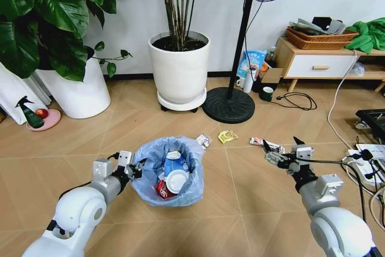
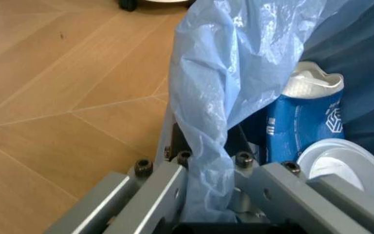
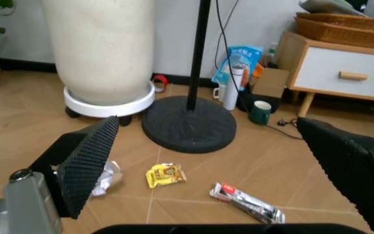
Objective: Pick up the trash bin and place the garbage on the floor into it.
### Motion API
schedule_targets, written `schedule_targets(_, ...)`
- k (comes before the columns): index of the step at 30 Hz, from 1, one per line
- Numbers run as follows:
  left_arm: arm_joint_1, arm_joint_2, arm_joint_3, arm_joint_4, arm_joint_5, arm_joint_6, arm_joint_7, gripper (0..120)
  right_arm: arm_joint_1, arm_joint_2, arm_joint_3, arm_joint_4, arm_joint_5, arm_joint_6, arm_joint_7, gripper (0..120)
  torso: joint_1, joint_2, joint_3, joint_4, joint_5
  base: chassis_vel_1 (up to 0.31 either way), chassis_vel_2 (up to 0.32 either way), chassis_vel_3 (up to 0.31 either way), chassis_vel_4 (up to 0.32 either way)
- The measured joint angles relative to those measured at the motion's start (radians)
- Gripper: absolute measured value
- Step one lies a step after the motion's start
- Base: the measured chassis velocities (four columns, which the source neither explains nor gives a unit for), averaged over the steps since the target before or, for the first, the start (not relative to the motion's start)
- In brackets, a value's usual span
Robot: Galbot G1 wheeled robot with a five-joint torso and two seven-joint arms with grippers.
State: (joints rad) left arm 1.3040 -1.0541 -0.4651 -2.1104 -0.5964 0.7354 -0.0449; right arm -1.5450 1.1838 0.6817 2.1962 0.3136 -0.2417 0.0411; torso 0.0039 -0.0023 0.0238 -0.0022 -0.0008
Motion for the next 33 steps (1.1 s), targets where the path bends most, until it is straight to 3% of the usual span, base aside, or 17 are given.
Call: schedule_targets(33,0.021,-0.001,0.0,-0.014,0.011,-0.006,0.008,0,0.051,-0.015,-0.048,-0.053,0.046,-0.017,-0.001,100,0.0,0.0,0.0,0.0,-0.0001,-0.036,-0.038,0.03,0.031)
